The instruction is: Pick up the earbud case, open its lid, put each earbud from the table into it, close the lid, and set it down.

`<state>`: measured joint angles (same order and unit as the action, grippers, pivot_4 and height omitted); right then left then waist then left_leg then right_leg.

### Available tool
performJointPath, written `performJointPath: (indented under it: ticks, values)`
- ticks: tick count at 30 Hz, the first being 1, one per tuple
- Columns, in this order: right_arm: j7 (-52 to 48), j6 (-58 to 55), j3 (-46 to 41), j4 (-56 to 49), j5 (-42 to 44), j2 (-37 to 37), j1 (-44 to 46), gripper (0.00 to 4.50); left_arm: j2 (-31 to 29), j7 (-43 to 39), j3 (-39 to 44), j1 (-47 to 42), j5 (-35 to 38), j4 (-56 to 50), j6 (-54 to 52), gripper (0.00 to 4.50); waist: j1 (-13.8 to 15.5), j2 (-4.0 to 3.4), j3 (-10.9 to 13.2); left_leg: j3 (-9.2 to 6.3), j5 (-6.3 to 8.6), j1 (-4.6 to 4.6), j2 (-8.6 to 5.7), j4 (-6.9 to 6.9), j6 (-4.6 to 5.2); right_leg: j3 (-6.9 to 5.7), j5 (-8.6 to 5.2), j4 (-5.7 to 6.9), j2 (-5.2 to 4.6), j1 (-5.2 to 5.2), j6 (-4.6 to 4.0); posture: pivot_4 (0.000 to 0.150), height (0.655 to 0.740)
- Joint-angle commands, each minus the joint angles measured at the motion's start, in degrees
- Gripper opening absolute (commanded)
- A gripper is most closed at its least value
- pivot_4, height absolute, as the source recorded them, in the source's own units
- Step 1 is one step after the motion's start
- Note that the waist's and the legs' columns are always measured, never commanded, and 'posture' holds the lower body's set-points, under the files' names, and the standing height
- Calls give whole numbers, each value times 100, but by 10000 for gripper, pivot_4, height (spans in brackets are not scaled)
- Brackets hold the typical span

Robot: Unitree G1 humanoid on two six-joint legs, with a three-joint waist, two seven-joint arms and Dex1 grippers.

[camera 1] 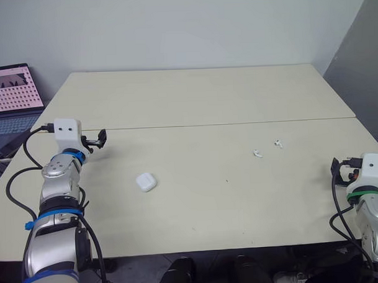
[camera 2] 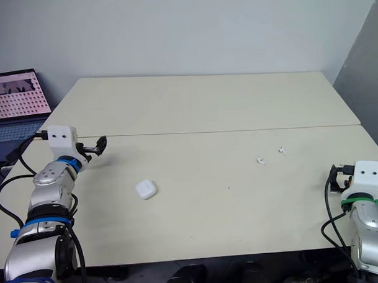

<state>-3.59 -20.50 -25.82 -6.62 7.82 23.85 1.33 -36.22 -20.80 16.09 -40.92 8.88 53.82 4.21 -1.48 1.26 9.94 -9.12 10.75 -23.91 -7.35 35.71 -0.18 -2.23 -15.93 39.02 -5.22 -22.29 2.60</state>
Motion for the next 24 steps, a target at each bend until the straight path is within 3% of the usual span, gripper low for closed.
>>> performJointPath:
  ticks: [1, 7, 17, 20, 24]
  values:
    - [47, 125, -104, -120, -28, 62, 67, 45000, -102, 7, 84, -47, 49, -257, -13, 44570, 0, 0, 0, 0, 0, 0, 0, 0, 0, 0, 0, 0, 0, 0, 0, 1500, 7400]
    - [90, 97, -88, -189, -34, 21, 33, 45000, -192, -345, 79, -65, 125, -358, -65, 44570, 0, 0, 0, 0, 0, 0, 0, 0, 0, 0, 0, 0, 0, 0, 0, 1500, 7400]
    - [-157, 227, 182, -47, -127, 189, 191, 45000, -718, -1975, 108, 143, 662, -1305, -848, 44570, -17, -2, 1, 1, 0, 1, 3, -4, 0, 2, 0, -1, 1, -2, -2, 1500, 7400]
    - [-760, 346, 565, 1, -42, 431, 479, 45000, -873, -2744, -45, 471, 965, -2093, -1428, 44570, -29, -6, 2, 7, 0, 2, 3, -7, 0, 7, -1, -2, 1, -3, -2, 1500, 7400]
    - [-2317, 184, 1385, -100, 570, 730, 1197, 45000, -1129, -3566, -286, 1262, 1414, -3627, -2552, 44570, -73, -11, 6, 16, 1, 3, 10, -11, 1, 12, -3, -8, 2, -3, -6, 1500, 7400]
